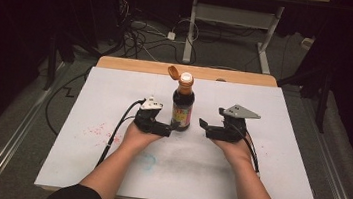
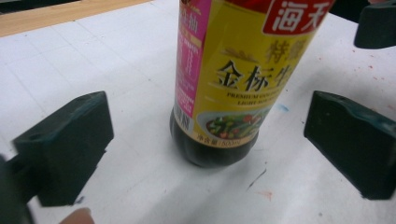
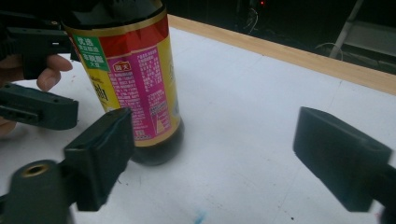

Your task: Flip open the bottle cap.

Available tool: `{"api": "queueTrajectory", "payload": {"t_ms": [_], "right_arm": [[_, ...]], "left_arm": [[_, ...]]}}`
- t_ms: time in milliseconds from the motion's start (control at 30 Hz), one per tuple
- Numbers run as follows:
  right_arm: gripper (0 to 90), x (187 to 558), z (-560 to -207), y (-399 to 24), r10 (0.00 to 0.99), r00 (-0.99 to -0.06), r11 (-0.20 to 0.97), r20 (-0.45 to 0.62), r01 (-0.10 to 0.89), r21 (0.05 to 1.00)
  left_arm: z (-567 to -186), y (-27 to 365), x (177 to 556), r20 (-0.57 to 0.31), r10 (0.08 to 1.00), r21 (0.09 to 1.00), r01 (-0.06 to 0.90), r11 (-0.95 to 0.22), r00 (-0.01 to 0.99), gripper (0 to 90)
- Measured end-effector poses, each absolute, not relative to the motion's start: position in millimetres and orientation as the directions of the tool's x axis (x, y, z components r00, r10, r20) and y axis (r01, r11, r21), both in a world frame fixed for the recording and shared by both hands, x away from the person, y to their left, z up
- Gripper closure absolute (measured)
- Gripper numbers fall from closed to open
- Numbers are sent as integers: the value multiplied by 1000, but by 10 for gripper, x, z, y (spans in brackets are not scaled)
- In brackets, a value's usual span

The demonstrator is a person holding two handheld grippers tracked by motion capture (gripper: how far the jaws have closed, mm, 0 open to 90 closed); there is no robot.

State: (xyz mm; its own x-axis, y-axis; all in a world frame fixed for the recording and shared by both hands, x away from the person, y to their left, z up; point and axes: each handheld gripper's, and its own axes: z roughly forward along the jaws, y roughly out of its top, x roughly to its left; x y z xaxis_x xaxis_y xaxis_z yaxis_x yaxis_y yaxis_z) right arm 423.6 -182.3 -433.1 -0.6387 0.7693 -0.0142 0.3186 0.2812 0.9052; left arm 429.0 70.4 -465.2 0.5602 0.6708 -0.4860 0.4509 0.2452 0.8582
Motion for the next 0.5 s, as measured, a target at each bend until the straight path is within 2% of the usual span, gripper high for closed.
{"api": "queueTrajectory", "payload": {"t_ms": [67, 267, 500], "right_arm": [[5, 4231, -4341, -1825, 775, -632, 273, -4, 330, 904], [4, 4167, -4364, -1875, 779, -627, 262, 3, 330, 907], [5, 4039, -4421, -1948, 779, -627, 267, -2, 329, 906]], "left_arm": [[-4654, 720, 4262, -489, 670, 855, 457, 244, 558, 0], [-4663, 843, 4142, -434, 689, 882, 430, 193, 580, 0], [-4751, 985, 3983, -474, 692, 866, 428, 257, 545, 0]]}}
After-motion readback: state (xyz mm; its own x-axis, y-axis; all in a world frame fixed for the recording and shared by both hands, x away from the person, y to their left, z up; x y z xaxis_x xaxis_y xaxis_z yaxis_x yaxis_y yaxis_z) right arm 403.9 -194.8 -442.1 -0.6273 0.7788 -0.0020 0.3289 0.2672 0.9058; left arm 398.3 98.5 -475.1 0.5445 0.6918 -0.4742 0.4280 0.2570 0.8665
